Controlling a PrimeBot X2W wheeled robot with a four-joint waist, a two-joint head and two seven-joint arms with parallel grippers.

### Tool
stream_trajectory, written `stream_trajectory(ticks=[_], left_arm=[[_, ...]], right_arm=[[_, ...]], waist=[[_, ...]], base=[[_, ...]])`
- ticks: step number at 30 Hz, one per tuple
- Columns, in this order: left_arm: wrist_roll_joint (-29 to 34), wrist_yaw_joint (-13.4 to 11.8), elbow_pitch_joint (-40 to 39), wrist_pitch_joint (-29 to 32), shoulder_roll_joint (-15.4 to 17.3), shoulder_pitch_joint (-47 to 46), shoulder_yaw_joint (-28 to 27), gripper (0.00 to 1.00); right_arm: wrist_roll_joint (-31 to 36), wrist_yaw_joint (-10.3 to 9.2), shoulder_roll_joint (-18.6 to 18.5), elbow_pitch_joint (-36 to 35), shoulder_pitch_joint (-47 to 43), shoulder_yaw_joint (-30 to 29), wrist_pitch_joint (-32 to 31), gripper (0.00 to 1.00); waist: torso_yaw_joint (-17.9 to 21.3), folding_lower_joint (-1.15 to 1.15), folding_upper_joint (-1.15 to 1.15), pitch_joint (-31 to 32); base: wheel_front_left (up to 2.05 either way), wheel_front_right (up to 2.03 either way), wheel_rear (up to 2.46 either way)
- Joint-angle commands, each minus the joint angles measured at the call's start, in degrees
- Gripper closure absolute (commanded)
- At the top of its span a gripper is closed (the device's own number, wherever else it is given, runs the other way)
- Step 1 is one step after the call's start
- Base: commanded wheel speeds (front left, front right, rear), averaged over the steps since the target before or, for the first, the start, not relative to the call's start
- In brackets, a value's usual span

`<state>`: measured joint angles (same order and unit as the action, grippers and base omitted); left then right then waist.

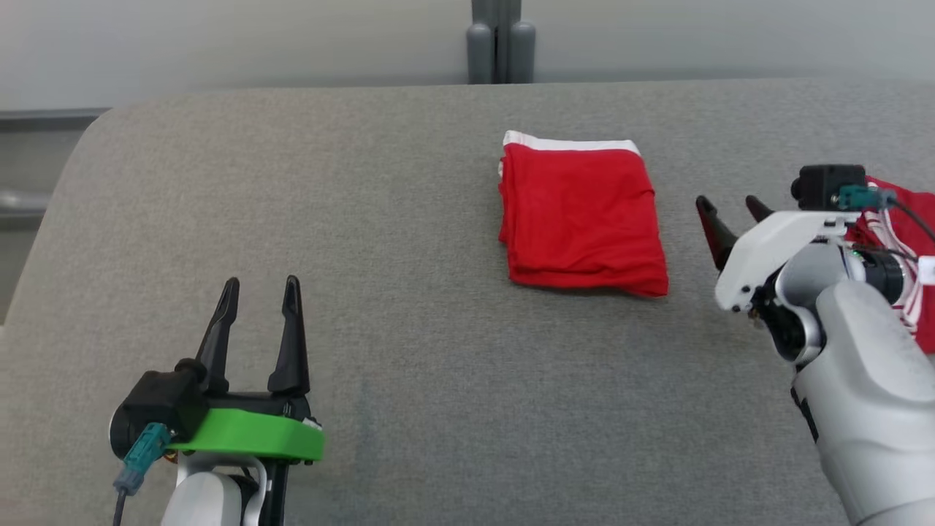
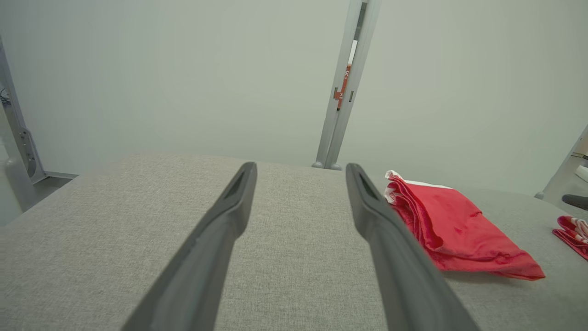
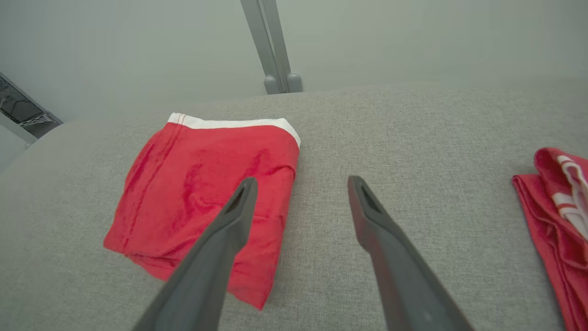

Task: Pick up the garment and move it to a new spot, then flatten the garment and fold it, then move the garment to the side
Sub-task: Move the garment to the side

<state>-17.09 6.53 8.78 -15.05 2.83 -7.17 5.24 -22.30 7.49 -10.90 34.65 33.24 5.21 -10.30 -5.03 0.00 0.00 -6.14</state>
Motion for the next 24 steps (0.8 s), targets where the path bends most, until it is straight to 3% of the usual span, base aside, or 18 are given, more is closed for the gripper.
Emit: stream_trajectory(ticks=[1, 6, 13, 19, 20, 21, 24], left_arm=[[-0.28, -0.25, -0.39, -0.12, 0.15, -0.99, 0.2, 0.0], [-1.16, -0.55, -1.0, -0.07, 0.14, -2.11, 1.36, 0.0], [-2.42, -1.15, -2.24, -0.08, 0.13, -3.18, 2.48, 0.0], [-3.99, -2.15, -3.02, -0.07, 0.13, -4.5, 2.83, 0.0], [-4.02, -2.23, -3.26, -0.08, 0.12, -4.64, 2.83, 0.0], [-4.18, -2.42, -3.58, -0.07, 0.15, -4.79, 2.75, 0.0], [-4.36, -2.53, -4.09, -0.07, 0.14, -5.0, 2.62, 0.0]], right_arm=[[-0.09, 0.02, 0.29, 1.33, 1.75, -0.83, -2.03, 0.0], [3.03, 0.01, 0.53, 7.86, 6.97, -5.67, -10.24, 0.0], [9.66, 0.01, 2.68, 12.9, 10.29, -13.04, -13.3, 0.0], [14.6, 0.0, 4.3, 15.3, 10.24, -15.26, -16.43, 0.0], [15.17, 0.01, 4.62, 15.37, 10.03, -14.73, -17.04, 0.42], [15.99, 0.02, 4.86, 15.17, 9.85, -13.79, -17.71, 1.0], [18.94, -0.04, 3.46, 13.71, 9.54, -10.24, -19.55, 1.0]], waist=[[-5.12, 0.0, 0.0, -4.35], [-9.35, 0.0, 0.0, -7.34], [-12.41, 0.0, 0.0, -10.68], [-13.19, 0.0, 0.0, -12.69], [-13.07, 0.0, 0.0, -12.9], [-12.82, 0.0, 0.0, -13.1], [-11.69, 0.0, 0.0, -13.3]], base=[[0.0, 0.0, 0.0], [0.0, 0.0, 0.0], [0.0, 0.0, 0.0], [0.0, 0.0, 0.0], [0.0, 0.0, 0.0], [0.0, 0.0, 0.0], [0.0, 0.0, 0.0]])
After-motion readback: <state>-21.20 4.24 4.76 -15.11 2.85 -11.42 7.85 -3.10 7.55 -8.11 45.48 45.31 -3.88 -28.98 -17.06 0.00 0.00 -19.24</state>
